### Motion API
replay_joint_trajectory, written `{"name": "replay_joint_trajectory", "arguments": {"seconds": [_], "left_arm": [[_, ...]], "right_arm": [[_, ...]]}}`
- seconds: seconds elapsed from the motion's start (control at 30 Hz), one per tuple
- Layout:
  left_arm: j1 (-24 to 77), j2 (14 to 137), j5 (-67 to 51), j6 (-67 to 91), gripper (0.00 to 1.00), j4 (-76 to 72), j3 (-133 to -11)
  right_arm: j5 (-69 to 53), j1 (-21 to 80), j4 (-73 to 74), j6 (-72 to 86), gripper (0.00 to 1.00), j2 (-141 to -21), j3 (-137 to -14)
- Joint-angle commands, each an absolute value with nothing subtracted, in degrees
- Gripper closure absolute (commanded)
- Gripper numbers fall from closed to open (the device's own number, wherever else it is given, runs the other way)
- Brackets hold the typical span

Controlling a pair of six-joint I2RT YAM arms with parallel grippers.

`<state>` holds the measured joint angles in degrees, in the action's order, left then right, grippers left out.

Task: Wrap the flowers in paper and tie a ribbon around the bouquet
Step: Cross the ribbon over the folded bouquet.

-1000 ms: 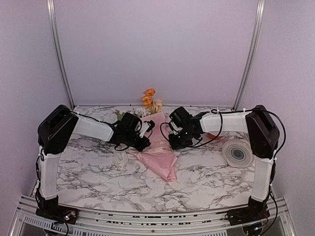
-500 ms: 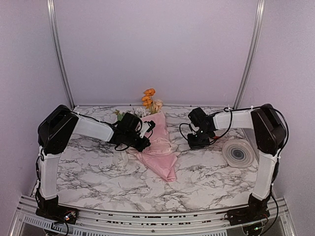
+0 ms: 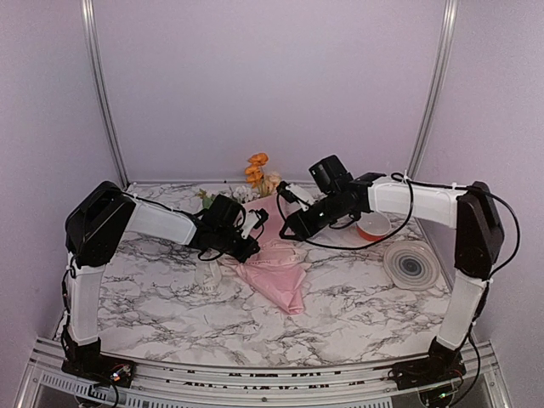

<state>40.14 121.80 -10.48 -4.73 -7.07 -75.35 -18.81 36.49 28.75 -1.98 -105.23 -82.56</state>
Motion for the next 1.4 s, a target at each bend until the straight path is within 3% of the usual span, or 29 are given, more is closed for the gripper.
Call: {"name": "replay_joint_trajectory", "arguments": {"seconds": [0.0,0.27,0.5,0.57,0.7,0.8,0.83,0.9,0.97,1.2,1.37], "left_arm": [[40.07,121.22,-9.55,-5.09,1.0,-3.21,-74.75],[40.08,121.43,-9.08,-4.83,1.0,-2.75,-75.05],[40.08,121.98,-9.24,-4.67,1.0,-2.29,-75.75],[40.08,122.08,-9.23,-4.58,1.0,-2.2,-75.92],[40.08,121.86,-9.24,-4.57,1.0,-2.04,-76.04],[39.99,121.2,-8.8,-4.74,1.0,-2.01,-75.81],[39.99,120.69,-8.57,-4.75,0.96,-2.06,-75.63],[39.99,119.12,-8.46,-5.04,0.76,-3.03,-74.86],[39.95,116.83,-8.41,-5.17,0.62,-4.14,-74.4],[39.38,107.45,-13.91,-5.39,0.37,-5.13,-72.78],[36.1,99.59,-13.97,-3.12,0.32,-0.12,-66.91]], "right_arm": [[-27.88,35.77,32.0,-10.91,0.45,-111.71,-86.36],[-27.95,35.84,38.77,-16.62,0.38,-120.64,-92.08],[-23.56,36.45,37.62,-17.57,0.4,-120.95,-88.22],[-22.52,36.47,36.68,-17.06,0.53,-120.86,-87.42],[-24.09,36.47,35.6,-16.53,0.98,-120.2,-86.62],[-25.46,35.77,34.33,-14.84,1.0,-118.82,-85.88],[-26.26,35.24,33.38,-13.54,1.0,-118.38,-85.33],[-27.64,34.21,31.18,-11.23,1.0,-118.13,-84.08],[-24.9,34.17,30.81,-10.28,1.0,-119.07,-83.71],[-23.12,34.1,31.14,-8.75,1.0,-121.39,-83.21],[-22.77,34.01,30.22,-8.21,1.0,-121.1,-82.54]]}}
